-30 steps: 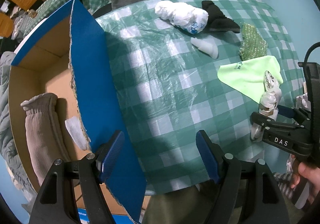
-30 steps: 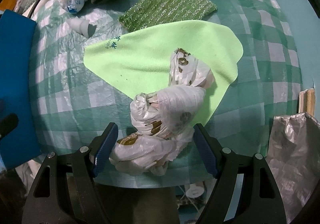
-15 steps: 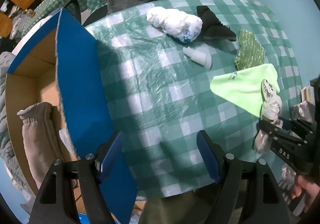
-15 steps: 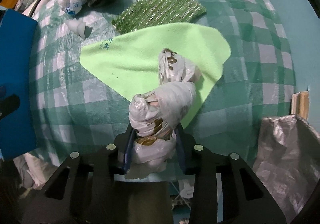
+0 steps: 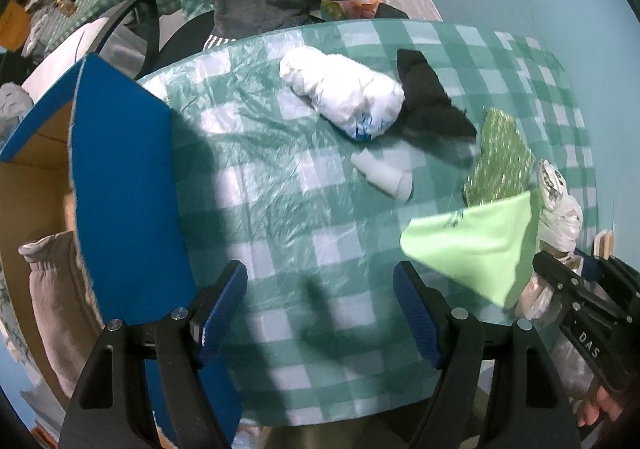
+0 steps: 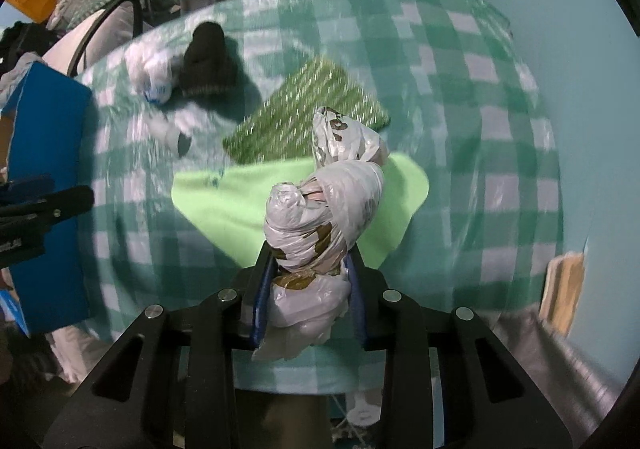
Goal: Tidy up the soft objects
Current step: 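Grasp the white plastic bag bundle with the right gripper, then lower the left gripper onto the small white plastic bottle and close it while the right holds the bags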
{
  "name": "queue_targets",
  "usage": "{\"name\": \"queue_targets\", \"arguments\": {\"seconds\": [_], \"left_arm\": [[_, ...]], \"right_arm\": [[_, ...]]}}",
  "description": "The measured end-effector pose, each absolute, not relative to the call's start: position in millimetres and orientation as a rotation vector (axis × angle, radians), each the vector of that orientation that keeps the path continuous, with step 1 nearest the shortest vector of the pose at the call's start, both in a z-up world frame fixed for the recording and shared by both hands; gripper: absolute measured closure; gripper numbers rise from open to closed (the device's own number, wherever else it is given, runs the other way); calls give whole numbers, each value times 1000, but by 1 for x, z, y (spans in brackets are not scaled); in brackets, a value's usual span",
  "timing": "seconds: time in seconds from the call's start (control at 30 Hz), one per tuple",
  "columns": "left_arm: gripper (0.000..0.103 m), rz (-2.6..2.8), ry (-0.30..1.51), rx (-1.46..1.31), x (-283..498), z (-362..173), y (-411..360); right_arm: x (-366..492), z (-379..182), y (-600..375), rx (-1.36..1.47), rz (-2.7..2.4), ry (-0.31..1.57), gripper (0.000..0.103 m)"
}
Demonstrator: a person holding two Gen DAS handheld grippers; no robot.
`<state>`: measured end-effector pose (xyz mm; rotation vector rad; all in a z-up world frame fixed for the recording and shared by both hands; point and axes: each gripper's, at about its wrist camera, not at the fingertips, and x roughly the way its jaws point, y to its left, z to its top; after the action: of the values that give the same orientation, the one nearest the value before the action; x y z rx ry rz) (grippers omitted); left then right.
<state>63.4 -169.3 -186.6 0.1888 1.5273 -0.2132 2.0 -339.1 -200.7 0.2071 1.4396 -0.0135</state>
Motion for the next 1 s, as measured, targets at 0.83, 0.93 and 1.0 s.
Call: {"name": "queue_targets", "arguments": {"seconds": [0.83,0.93,1.0], "left_arm": [[26,-111,1591,58,108,-235,-201],[26,-101,1599,59,113,-241,-203],[26,-94,1606,54,114,-244,-204]], "right_arm": [[63,-207,-365,142,49,1405,72],[64,-208,-366,136,52,1408,72],[64,-207,-366,134,53,1407,72]]}}
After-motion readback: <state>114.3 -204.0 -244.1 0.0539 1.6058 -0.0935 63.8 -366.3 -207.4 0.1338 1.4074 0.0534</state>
